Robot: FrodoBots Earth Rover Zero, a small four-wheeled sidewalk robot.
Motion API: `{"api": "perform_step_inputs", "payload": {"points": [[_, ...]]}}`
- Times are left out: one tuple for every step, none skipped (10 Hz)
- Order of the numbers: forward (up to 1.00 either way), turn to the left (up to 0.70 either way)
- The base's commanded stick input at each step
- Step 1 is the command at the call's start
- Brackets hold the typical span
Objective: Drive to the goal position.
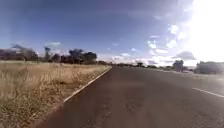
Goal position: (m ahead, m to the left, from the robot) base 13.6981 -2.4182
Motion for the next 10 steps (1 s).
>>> {"api": "perform_step_inputs", "payload": {"points": [[0.50, 0.00], [0.50, 0.00], [0.50, 0.00], [0.50, 0.00], [0.50, 0.00], [0.50, 0.00], [0.50, 0.00], [0.50, 0.00], [0.50, 0.00], [0.50, 0.00]]}}
